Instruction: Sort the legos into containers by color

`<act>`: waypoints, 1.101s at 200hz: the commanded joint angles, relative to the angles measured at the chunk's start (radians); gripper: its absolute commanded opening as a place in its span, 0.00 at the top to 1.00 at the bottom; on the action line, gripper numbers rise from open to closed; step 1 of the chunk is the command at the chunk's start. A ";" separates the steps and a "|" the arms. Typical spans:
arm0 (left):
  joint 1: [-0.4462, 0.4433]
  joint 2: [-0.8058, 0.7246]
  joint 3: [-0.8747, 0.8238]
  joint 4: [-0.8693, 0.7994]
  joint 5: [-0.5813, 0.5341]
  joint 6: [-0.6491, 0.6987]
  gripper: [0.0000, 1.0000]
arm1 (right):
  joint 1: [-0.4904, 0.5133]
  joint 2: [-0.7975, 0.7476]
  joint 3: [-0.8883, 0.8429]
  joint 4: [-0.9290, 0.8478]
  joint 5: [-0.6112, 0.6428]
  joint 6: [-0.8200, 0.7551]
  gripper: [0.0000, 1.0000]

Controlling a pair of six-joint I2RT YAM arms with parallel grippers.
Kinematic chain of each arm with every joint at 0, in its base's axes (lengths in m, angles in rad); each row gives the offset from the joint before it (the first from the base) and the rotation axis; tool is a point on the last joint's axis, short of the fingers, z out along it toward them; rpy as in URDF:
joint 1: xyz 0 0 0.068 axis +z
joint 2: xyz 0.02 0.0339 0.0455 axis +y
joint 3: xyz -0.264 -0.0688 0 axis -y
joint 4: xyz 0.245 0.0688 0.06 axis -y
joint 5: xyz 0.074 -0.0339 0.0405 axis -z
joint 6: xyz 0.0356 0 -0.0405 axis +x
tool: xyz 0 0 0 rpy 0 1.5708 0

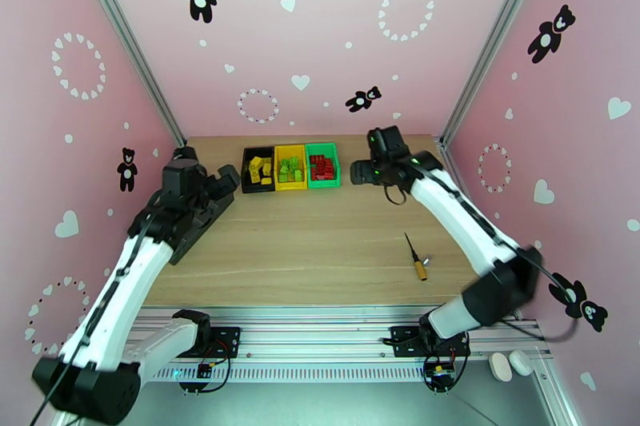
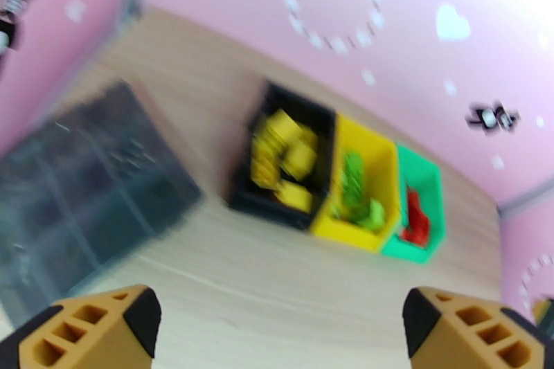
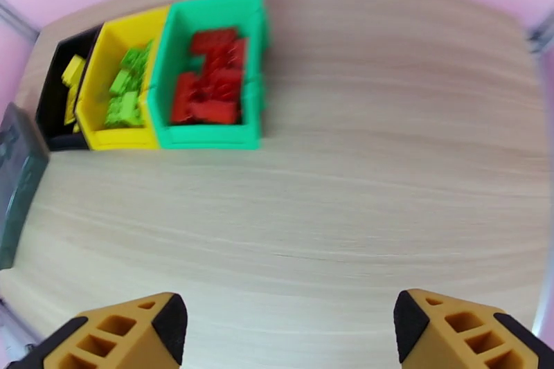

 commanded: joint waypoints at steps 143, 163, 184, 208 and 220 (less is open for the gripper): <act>0.011 -0.202 -0.651 0.603 -0.385 0.395 0.01 | -0.290 -0.296 -0.689 0.673 0.269 -0.209 0.01; 0.012 -0.119 -0.725 0.724 -0.380 0.395 0.02 | -0.320 -0.257 -0.782 0.784 0.257 -0.220 0.01; 0.012 -0.002 -0.766 0.866 -0.361 0.391 0.01 | -0.328 -0.187 -0.831 0.865 0.246 -0.228 0.01; 0.017 0.113 -0.771 1.019 -0.347 0.386 0.02 | -0.330 -0.126 -0.885 1.007 0.225 -0.270 0.01; 0.031 0.167 -0.762 1.086 -0.313 0.385 0.02 | -0.333 -0.095 -0.905 1.079 0.197 -0.296 0.01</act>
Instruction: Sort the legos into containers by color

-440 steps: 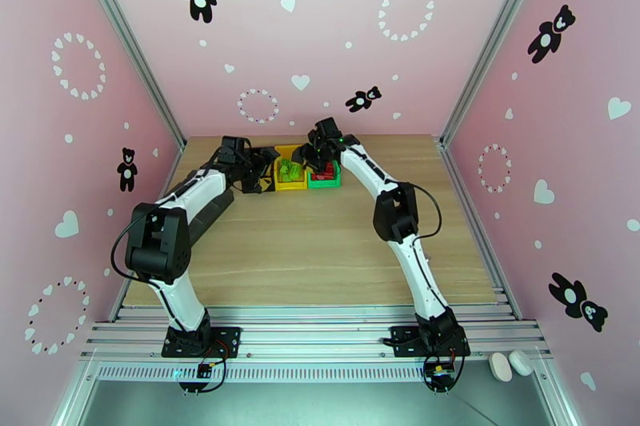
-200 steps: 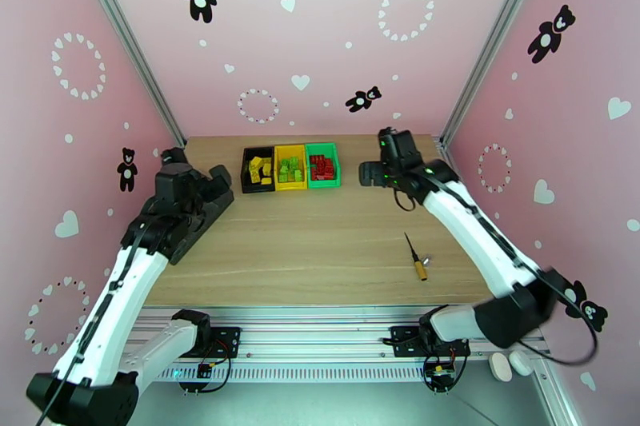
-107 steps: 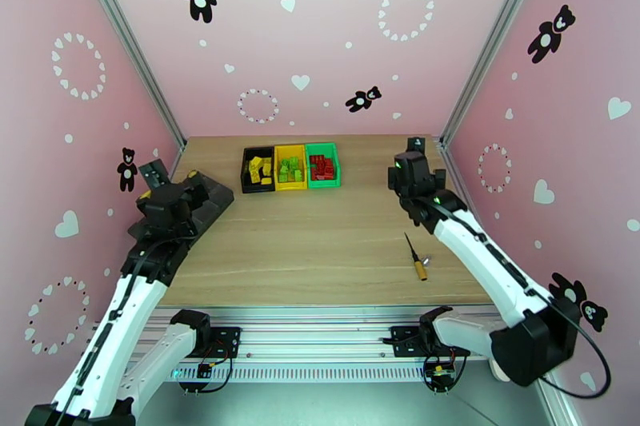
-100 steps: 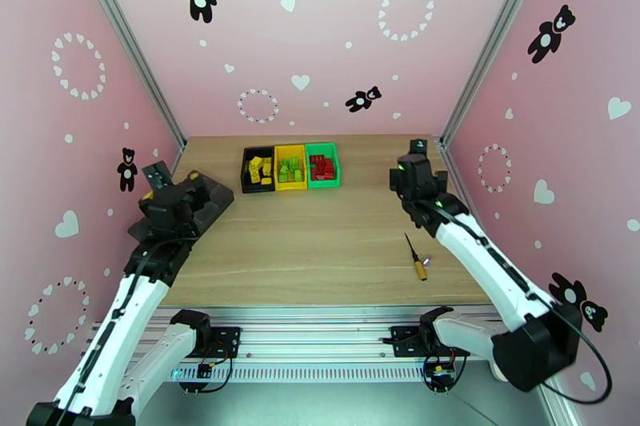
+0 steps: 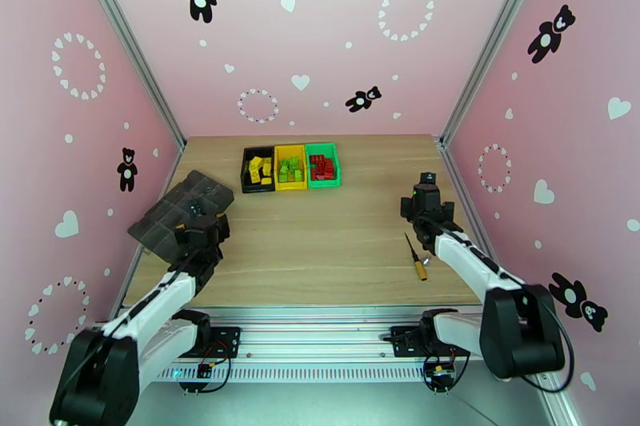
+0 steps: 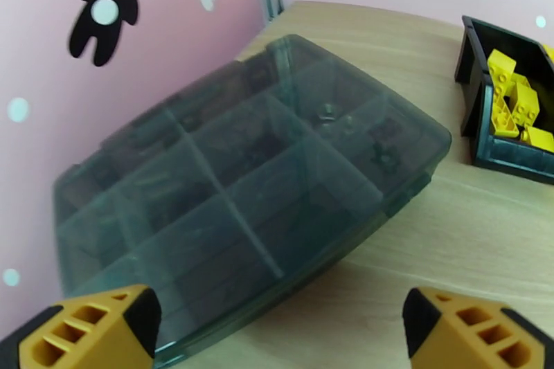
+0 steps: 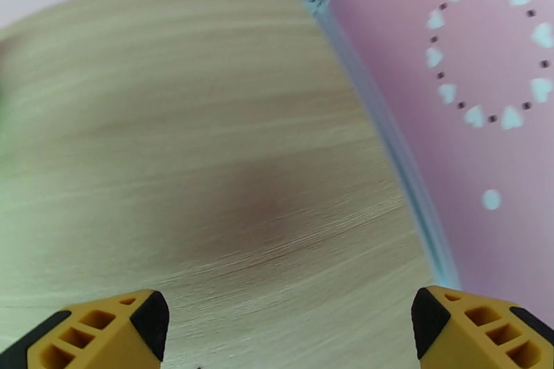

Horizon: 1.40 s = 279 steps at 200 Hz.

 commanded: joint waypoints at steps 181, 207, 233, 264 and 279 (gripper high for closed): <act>0.127 0.445 0.045 0.677 0.264 0.072 0.02 | -0.021 0.233 -0.208 0.737 -0.340 -0.136 0.01; 0.134 0.443 0.048 0.666 0.272 0.063 0.01 | -0.036 0.245 -0.189 0.720 -0.357 -0.122 0.01; 0.138 0.443 0.050 0.664 0.275 0.061 0.02 | -0.044 0.243 -0.186 0.710 -0.366 -0.118 0.01; 0.138 0.443 0.050 0.663 0.274 0.061 0.02 | -0.044 0.239 -0.191 0.717 -0.366 -0.118 0.01; 0.138 0.443 0.051 0.663 0.275 0.061 0.02 | -0.044 0.240 -0.190 0.716 -0.366 -0.117 0.01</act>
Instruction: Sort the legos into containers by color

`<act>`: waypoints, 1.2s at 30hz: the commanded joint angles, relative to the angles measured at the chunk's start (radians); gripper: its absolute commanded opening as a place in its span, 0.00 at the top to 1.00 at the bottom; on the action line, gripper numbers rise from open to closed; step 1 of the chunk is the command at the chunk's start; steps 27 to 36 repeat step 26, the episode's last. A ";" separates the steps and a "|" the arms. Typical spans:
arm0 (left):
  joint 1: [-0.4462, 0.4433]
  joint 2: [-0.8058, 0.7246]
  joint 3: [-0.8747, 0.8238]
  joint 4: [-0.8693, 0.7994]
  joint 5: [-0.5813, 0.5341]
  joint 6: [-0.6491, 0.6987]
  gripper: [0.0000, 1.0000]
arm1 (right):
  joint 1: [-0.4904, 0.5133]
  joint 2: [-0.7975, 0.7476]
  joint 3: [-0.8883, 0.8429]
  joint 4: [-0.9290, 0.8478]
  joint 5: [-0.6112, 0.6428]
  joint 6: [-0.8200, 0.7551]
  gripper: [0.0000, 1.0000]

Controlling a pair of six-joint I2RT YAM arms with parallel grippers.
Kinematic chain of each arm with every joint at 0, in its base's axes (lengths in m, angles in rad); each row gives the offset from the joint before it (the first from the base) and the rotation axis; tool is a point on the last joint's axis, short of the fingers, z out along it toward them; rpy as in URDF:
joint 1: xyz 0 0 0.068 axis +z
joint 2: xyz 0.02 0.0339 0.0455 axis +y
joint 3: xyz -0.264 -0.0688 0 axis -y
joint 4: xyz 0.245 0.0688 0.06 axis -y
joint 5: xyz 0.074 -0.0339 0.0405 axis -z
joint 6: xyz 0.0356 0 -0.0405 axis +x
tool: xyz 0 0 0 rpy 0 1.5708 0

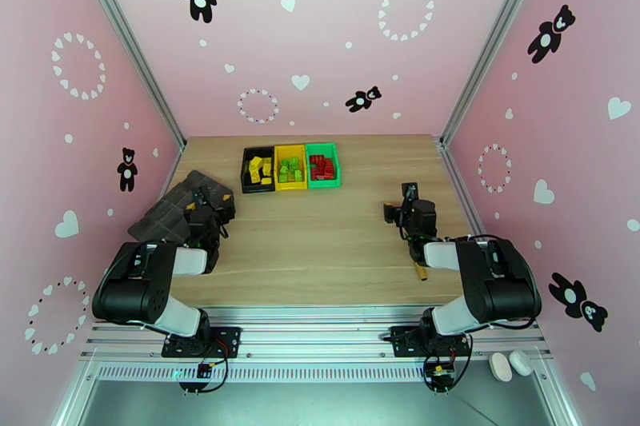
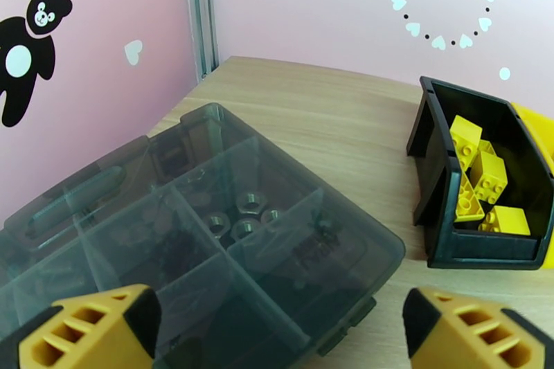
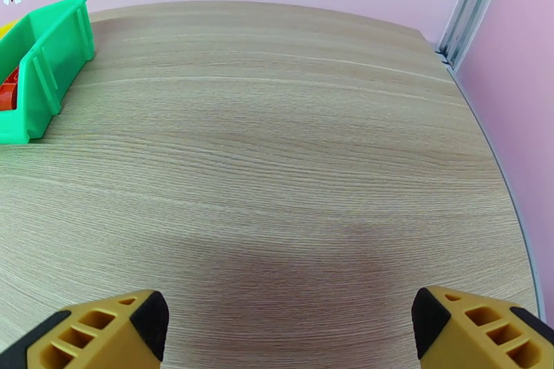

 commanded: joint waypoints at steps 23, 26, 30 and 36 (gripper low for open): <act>0.004 -0.004 0.021 0.000 0.006 -0.008 0.02 | -0.019 0.024 0.044 -0.011 -0.052 0.007 0.01; 0.004 -0.004 0.020 0.000 0.006 -0.008 0.02 | -0.019 0.010 0.024 0.014 -0.068 -0.001 0.01; 0.004 -0.004 0.020 0.000 0.006 -0.008 0.02 | -0.019 0.010 0.024 0.014 -0.068 -0.001 0.01; 0.004 -0.004 0.020 0.000 0.006 -0.008 0.02 | -0.019 0.010 0.024 0.014 -0.068 -0.001 0.01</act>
